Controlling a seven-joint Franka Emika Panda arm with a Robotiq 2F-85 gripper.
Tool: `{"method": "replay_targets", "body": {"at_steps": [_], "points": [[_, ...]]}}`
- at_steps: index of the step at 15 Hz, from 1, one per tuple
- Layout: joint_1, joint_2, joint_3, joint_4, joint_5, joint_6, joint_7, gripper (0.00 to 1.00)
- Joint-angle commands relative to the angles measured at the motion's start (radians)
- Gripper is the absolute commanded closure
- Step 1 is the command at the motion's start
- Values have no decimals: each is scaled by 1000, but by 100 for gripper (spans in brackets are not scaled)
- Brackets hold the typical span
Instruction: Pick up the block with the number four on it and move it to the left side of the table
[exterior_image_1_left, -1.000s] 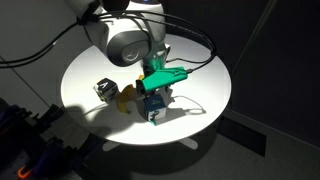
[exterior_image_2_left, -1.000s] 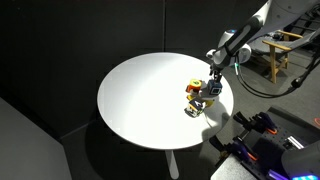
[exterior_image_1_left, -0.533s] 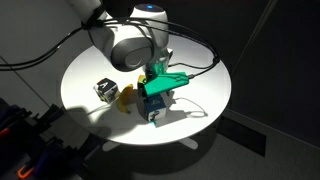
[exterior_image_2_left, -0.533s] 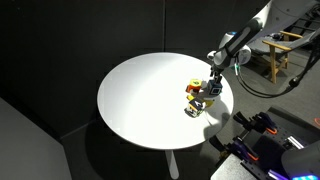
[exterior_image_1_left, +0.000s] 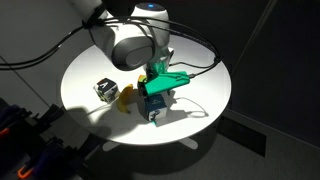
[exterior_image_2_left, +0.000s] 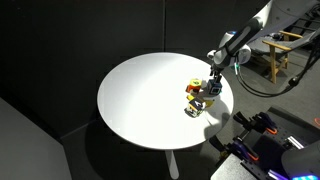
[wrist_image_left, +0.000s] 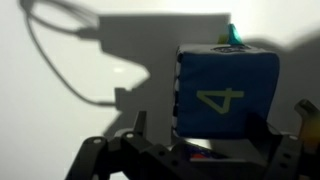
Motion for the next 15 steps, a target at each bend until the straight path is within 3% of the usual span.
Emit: {"method": "replay_targets", "body": {"at_steps": [1,9,15], "points": [[2,-41,-5,-15,-2,-38,41,0],[18,-100,-34,-29,0,-193,102,0],[29,-85,-48,-26,-9,-174,99,0]]}}
